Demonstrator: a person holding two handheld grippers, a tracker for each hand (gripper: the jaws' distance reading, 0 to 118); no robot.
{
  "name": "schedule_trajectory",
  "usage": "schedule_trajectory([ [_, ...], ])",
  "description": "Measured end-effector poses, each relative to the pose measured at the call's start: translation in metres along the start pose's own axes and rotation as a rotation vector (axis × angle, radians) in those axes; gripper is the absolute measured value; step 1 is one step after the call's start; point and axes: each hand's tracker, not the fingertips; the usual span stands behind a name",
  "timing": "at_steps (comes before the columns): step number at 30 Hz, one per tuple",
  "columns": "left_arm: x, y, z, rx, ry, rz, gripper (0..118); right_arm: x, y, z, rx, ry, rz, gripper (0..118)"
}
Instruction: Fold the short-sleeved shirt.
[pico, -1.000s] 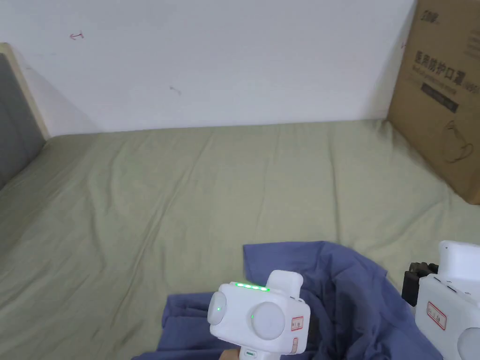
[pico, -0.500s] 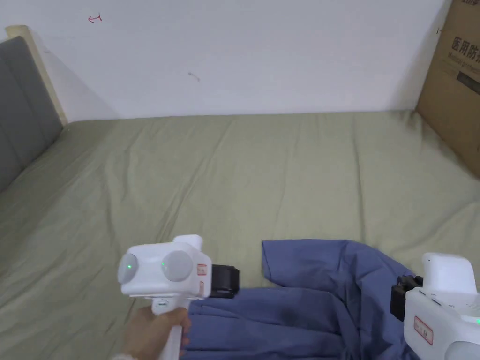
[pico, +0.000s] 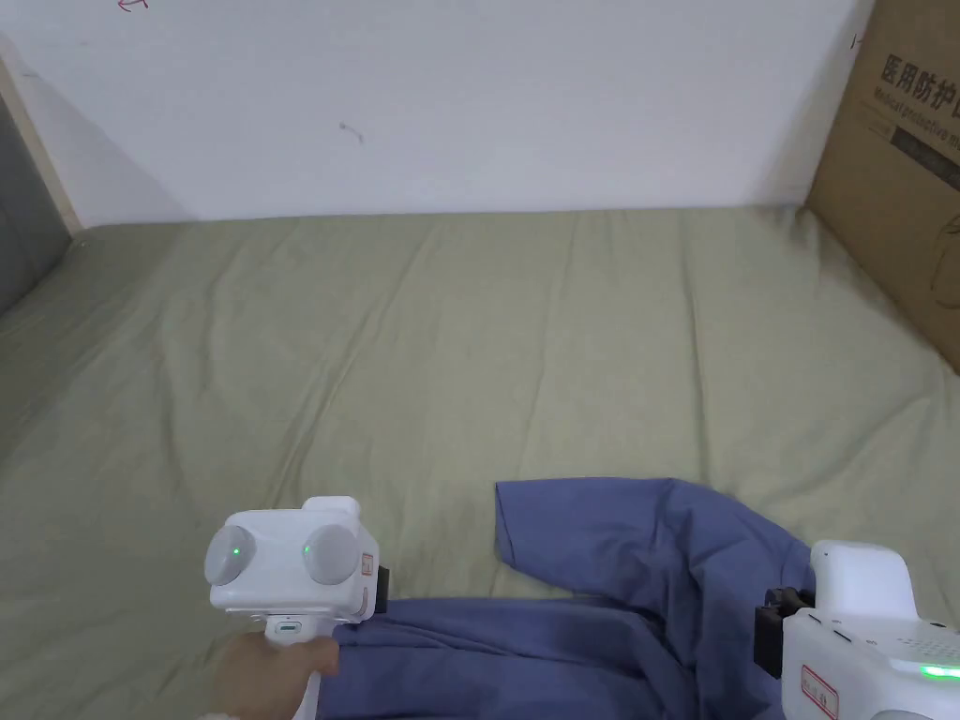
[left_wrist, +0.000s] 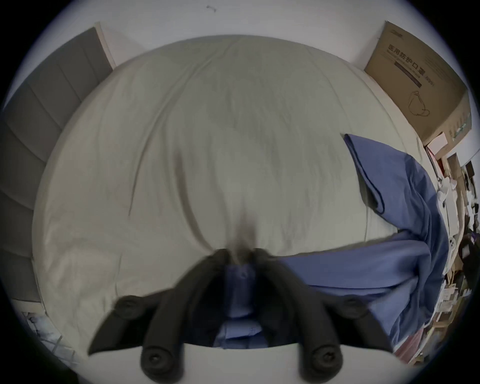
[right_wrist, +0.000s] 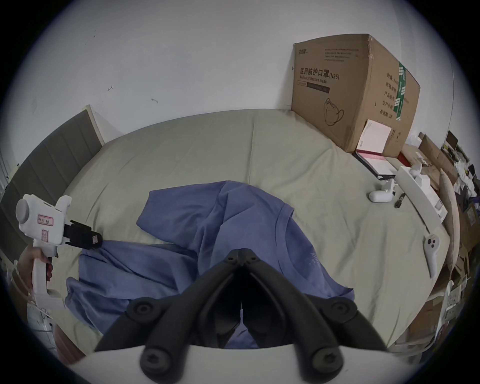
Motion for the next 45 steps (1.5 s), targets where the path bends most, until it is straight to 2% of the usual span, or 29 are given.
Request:
schedule_trajectory([
  [4, -0.002, -0.002, 0.019, 0.036, -0.039, 0.007, 4, -0.002, 0.024, -0.008, -0.012, 0.062, 0.071, 0],
  [9, -0.015, 0.004, 0.053, 0.125, -0.109, 0.057, 4, -0.006, 0.079, -0.037, 0.029, 0.083, 0.175, 1],
  [10, -0.015, 0.005, 0.059, 0.144, -0.116, 0.051, 4, -0.007, 0.093, -0.053, 0.002, 0.110, 0.193, 15],
  [11, -0.015, 0.006, 0.065, 0.160, -0.116, 0.051, 4, -0.008, 0.105, -0.071, -0.050, 0.142, 0.209, 43],
  [12, -0.014, 0.006, 0.070, 0.178, -0.116, 0.040, 4, -0.011, 0.116, -0.092, -0.099, 0.150, 0.231, 83],
  [13, -0.011, 0.006, 0.072, 0.183, -0.113, 0.017, 4, -0.013, 0.123, -0.111, -0.097, 0.138, 0.252, 90],
  [16, -0.011, 0.005, 0.073, 0.189, -0.097, 0.013, 4, -0.019, 0.133, -0.169, -0.197, 0.045, 0.301, 90],
  [17, -0.011, 0.005, 0.071, 0.193, -0.097, 0.019, 4, -0.018, 0.132, -0.186, -0.219, 0.067, 0.321, 90],
  [19, -0.012, 0.008, 0.064, 0.177, -0.103, 0.024, 4, -0.016, 0.130, -0.219, -0.316, 0.089, 0.289, 88],
  [20, -0.013, 0.008, 0.062, 0.174, -0.099, 0.021, 4, -0.013, 0.126, -0.232, -0.350, 0.083, 0.276, 84],
  [21, -0.014, 0.009, 0.060, 0.175, -0.101, 0.018, 4, -0.011, 0.119, -0.242, -0.371, 0.076, 0.274, 74],
  [22, -0.015, 0.011, 0.059, 0.172, -0.102, 0.021, 4, -0.010, 0.114, -0.251, -0.416, 0.049, 0.275, 74],
  [23, -0.017, 0.013, 0.058, 0.171, -0.101, 0.022, 4, -0.008, 0.111, -0.250, -0.381, 0.089, 0.261, 72],
  [24, -0.019, 0.015, 0.057, 0.169, -0.101, 0.020, 4, -0.009, 0.116, -0.242, -0.349, 0.082, 0.275, 63],
  [25, -0.019, 0.016, 0.057, 0.168, -0.104, 0.021, 4, -0.010, 0.119, -0.239, -0.359, 0.090, 0.281, 43],
  [26, -0.019, 0.018, 0.056, 0.171, -0.103, 0.020, 4, -0.013, 0.121, -0.233, -0.333, 0.083, 0.312, 7],
  [27, -0.020, 0.020, 0.056, 0.171, -0.094, 0.021, 4, -0.014, 0.122, -0.230, -0.307, 0.048, 0.333, 3],
  [28, -0.019, 0.021, 0.058, 0.176, -0.080, 0.022, 4, -0.011, 0.125, -0.229, -0.271, 0.007, 0.305, 3],
  [29, -0.019, 0.021, 0.060, 0.185, -0.074, 0.018, 4, -0.005, 0.125, -0.229, -0.329, 0.104, 0.245, 3],
  [30, -0.020, 0.021, 0.064, 0.187, -0.072, 0.019, 4, -0.001, 0.126, -0.226, -0.341, 0.108, 0.214, 3],
  [32, -0.025, 0.022, 0.072, 0.198, -0.072, 0.012, 4, 0.006, 0.132, -0.209, -0.316, 0.083, 0.215, 3],
  [36, -0.034, 0.027, 0.102, 0.255, -0.022, 0.016, 4, 0.030, 0.164, -0.157, -0.183, 0.080, 0.118, 3],
  [39, -0.045, 0.034, 0.133, 0.315, 0.008, 0.023, 4, 0.051, 0.198, -0.108, -0.087, 0.051, 0.094, 3],
  [43, -0.060, 0.048, 0.181, 0.415, 0.087, 0.013, 4, 0.079, 0.239, -0.038, 0.021, 0.061, 0.053, 3],
  [45, -0.068, 0.055, 0.206, 0.456, 0.071, 0.039, 4, 0.090, 0.258, -0.004, 0.086, 0.039, 0.011, 3],
])
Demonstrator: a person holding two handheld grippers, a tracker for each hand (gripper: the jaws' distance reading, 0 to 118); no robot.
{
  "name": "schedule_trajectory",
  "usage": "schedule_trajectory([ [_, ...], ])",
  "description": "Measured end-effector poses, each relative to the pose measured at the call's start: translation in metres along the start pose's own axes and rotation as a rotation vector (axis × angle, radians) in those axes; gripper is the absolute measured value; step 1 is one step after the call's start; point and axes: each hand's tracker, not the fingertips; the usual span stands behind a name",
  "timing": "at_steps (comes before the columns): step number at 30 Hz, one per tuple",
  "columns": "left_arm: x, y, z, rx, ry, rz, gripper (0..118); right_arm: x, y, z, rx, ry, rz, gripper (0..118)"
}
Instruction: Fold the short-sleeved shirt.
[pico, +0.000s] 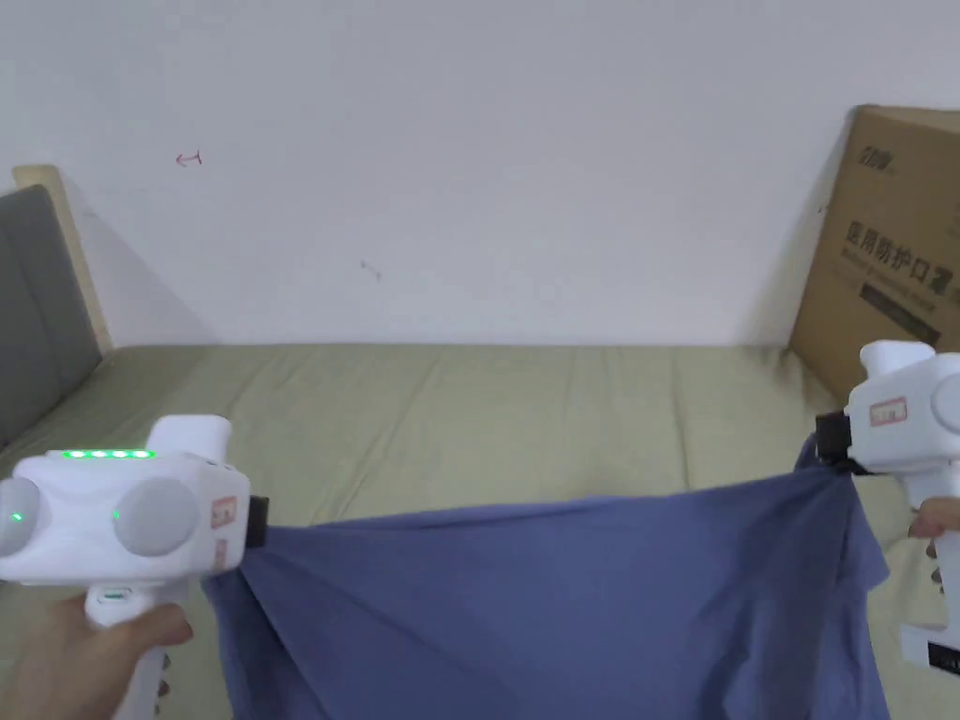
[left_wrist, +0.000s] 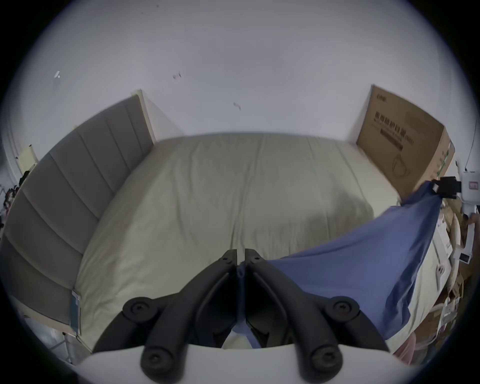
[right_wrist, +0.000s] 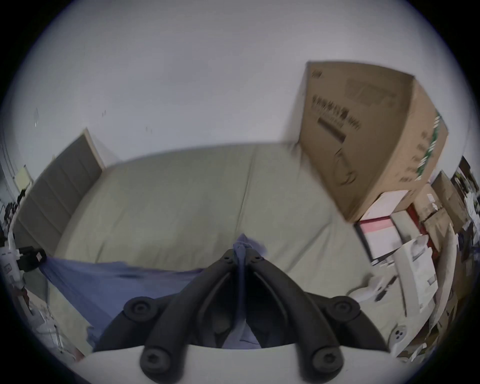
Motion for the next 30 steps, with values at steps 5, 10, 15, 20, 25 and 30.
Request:
schedule_trajectory([
  [5, -0.009, 0.048, 0.051, 0.131, 0.010, -0.008, 4, 0.009, 0.041, 0.073, 0.135, 0.040, -0.055, 3],
  [10, -0.003, 0.093, 0.094, 0.239, 0.049, -0.033, 4, -0.001, 0.072, 0.121, 0.229, 0.054, -0.074, 3],
  [15, -0.006, 0.148, 0.116, 0.314, 0.072, 0.004, 4, -0.015, 0.115, 0.137, 0.289, 0.046, -0.109, 3],
  [20, -0.011, 0.214, 0.128, 0.395, 0.098, 0.009, 4, -0.027, 0.175, 0.145, 0.354, 0.063, -0.159, 3],
  [25, -0.020, 0.284, 0.142, 0.464, 0.113, 0.034, 4, -0.047, 0.241, 0.162, 0.444, 0.046, -0.149, 3],
  [30, -0.024, 0.321, 0.155, 0.549, 0.138, 0.082, 4, -0.060, 0.285, 0.176, 0.513, 0.061, -0.187, 3],
])
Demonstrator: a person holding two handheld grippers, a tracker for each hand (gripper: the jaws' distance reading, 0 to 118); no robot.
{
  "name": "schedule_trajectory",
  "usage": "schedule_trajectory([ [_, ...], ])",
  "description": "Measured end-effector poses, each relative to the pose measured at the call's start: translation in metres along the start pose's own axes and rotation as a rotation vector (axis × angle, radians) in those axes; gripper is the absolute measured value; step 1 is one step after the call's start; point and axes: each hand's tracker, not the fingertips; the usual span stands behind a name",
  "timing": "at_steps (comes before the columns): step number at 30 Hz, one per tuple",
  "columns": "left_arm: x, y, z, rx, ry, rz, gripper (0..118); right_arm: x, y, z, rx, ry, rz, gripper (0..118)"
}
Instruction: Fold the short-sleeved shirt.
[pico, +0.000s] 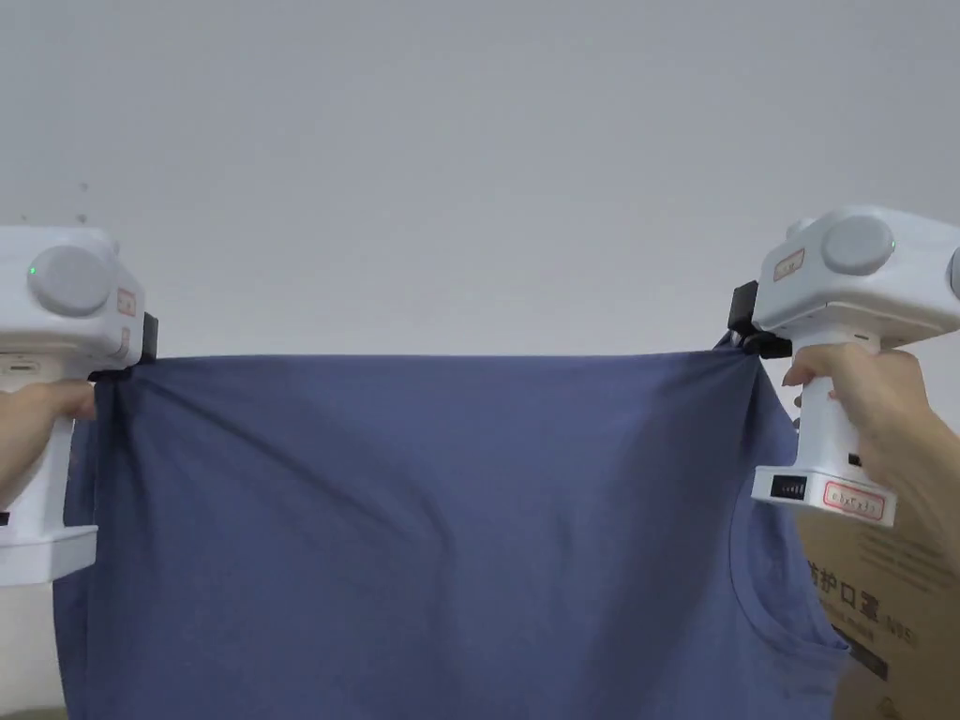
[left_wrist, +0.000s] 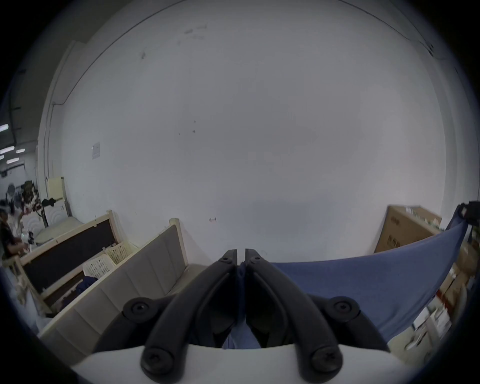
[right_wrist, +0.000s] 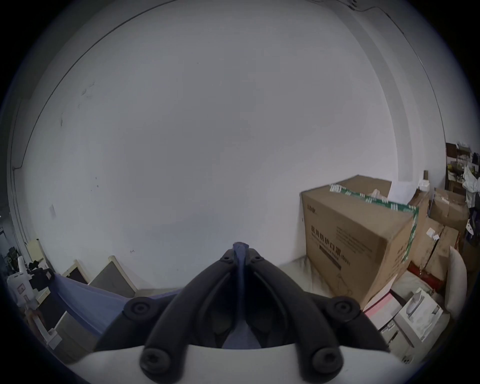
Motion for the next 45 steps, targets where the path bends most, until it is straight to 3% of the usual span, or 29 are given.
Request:
schedule_trajectory([
  [3, -0.001, 0.003, -0.006, 0.021, -0.007, 0.034, 4, -0.007, 0.004, -0.002, 0.018, -0.011, 0.001, 3],
  [6, 0.007, -0.010, -0.023, 0.006, 0.043, -0.068, 4, -0.010, -0.010, -0.010, 0.013, -0.012, 0.045, 3],
  [10, 0.009, -0.059, -0.051, -0.059, 0.027, -0.018, 4, -0.006, -0.056, -0.040, -0.069, -0.051, 0.091, 3],
  [16, 0.020, -0.203, -0.124, -0.282, 0.078, -0.053, 4, 0.025, -0.183, -0.109, -0.293, -0.069, 0.066, 3],
  [22, 0.032, -0.364, -0.173, -0.584, 0.096, -0.084, 4, 0.058, -0.331, -0.174, -0.564, -0.134, 0.108, 3],
  [24, 0.031, -0.409, -0.177, -0.633, 0.108, -0.086, 4, 0.071, -0.374, -0.178, -0.598, -0.127, 0.047, 3],
  [27, 0.019, -0.464, -0.191, -0.744, 0.103, -0.058, 4, 0.088, -0.428, -0.181, -0.690, -0.148, 0.040, 3],
  [30, 0.009, -0.493, -0.180, -0.788, 0.102, -0.049, 4, 0.098, -0.463, -0.164, -0.747, -0.162, 0.041, 3],
  [32, 0.004, -0.501, -0.168, -0.781, 0.088, -0.060, 4, 0.105, -0.474, -0.143, -0.768, -0.148, -0.021, 3],
  [42, -0.029, -0.508, -0.004, -0.718, -0.006, -0.111, 4, 0.119, -0.502, 0.027, -0.740, -0.117, 0.032, 3],
  [45, -0.041, -0.516, 0.050, -0.733, -0.014, -0.240, 4, 0.129, -0.520, 0.085, -0.788, -0.106, 0.042, 3],
])
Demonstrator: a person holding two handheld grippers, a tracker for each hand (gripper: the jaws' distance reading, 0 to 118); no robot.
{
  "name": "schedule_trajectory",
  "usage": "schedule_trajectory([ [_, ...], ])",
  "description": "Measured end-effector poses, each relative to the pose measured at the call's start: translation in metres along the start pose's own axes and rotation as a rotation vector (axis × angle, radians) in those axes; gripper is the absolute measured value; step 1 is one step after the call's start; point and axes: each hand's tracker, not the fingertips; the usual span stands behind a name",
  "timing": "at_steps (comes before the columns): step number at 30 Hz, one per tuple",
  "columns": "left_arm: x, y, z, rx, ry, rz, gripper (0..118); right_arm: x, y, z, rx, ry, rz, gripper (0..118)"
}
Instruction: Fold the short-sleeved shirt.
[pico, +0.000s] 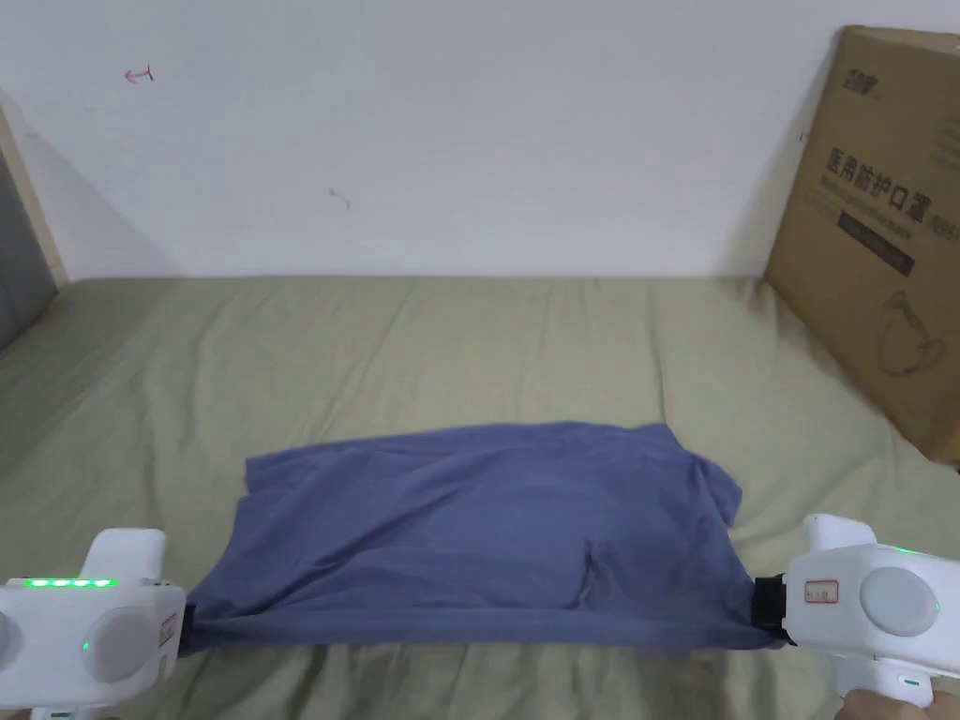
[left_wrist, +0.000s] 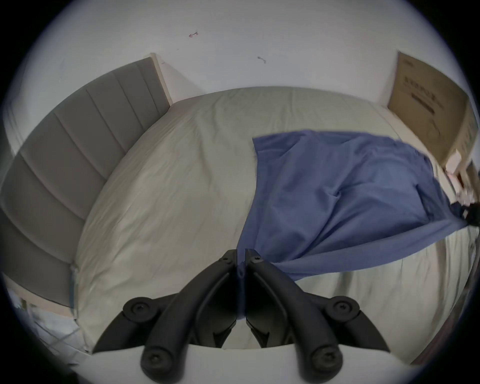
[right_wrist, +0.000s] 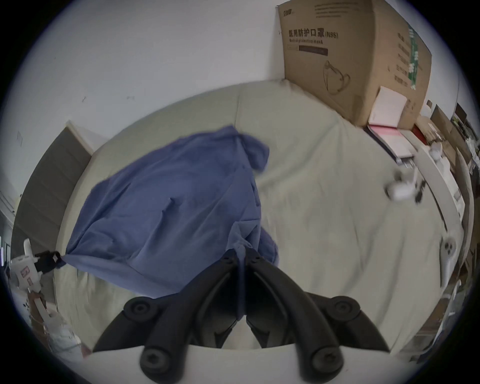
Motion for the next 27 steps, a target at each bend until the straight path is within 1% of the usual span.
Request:
schedule_trajectory([
  [1, -0.002, -0.020, 0.012, 0.009, 0.002, 0.009, 4, 0.004, -0.021, 0.011, -0.006, 0.003, 0.001, 3],
  [3, -0.009, -0.052, 0.033, -0.009, -0.013, 0.006, 4, 0.008, -0.058, 0.029, -0.031, 0.004, -0.023, 3],
  [4, -0.011, -0.072, 0.042, -0.027, -0.021, 0.001, 4, 0.010, -0.079, 0.038, -0.047, 0.012, -0.019, 3],
  [7, -0.015, -0.116, 0.063, -0.058, 0.017, -0.019, 4, 0.015, -0.127, 0.057, -0.071, -0.004, 0.032, 3],
  [10, -0.020, -0.149, 0.076, -0.084, 0.006, -0.010, 4, 0.021, -0.161, 0.073, -0.088, 0.002, 0.015, 3],
  [11, -0.021, -0.156, 0.079, -0.092, 0.001, 0.000, 4, 0.024, -0.169, 0.074, -0.089, -0.007, -0.004, 3],
  [14, -0.023, -0.169, 0.085, -0.104, -0.016, 0.030, 5, 0.029, -0.177, 0.075, -0.098, -0.003, -0.009, 3],
  [15, -0.024, -0.172, 0.087, -0.099, -0.020, 0.037, 15, 0.031, -0.177, 0.074, -0.078, 0.000, -0.014, 3],
  [16, -0.024, -0.173, 0.089, -0.098, -0.018, 0.035, 36, 0.032, -0.175, 0.076, -0.062, -0.005, -0.030, 5],
  [17, -0.024, -0.173, 0.091, -0.093, -0.007, 0.034, 63, 0.032, -0.173, 0.076, -0.056, -0.010, -0.037, 12],
  [18, -0.027, -0.175, 0.095, -0.084, -0.007, 0.033, 90, 0.033, -0.170, 0.078, -0.049, -0.015, -0.041, 32],
  [19, -0.029, -0.175, 0.101, -0.064, -0.027, 0.038, 99, 0.033, -0.168, 0.079, -0.038, -0.037, -0.039, 55],
  [20, -0.031, -0.175, 0.106, -0.052, -0.046, 0.043, 101, 0.033, -0.165, 0.081, -0.030, -0.049, -0.024, 70],
  [23, -0.034, -0.179, 0.125, -0.005, -0.093, 0.057, 98, 0.033, -0.162, 0.095, 0.017, -0.048, 0.006, 69],
  [24, -0.035, -0.181, 0.132, 0.008, -0.119, 0.063, 86, 0.034, -0.162, 0.098, 0.029, -0.033, 0.000, 66],
  [25, -0.035, -0.184, 0.138, 0.033, -0.151, 0.069, 66, 0.036, -0.164, 0.101, 0.036, -0.005, -0.019, 54],
  [26, -0.035, -0.188, 0.142, 0.037, -0.160, 0.066, 35, 0.037, -0.166, 0.102, 0.041, 0.009, -0.029, 31],
  [27, -0.034, -0.193, 0.143, 0.025, -0.157, 0.062, 0, 0.031, -0.173, 0.108, 0.036, 0.004, -0.035, 0],
])
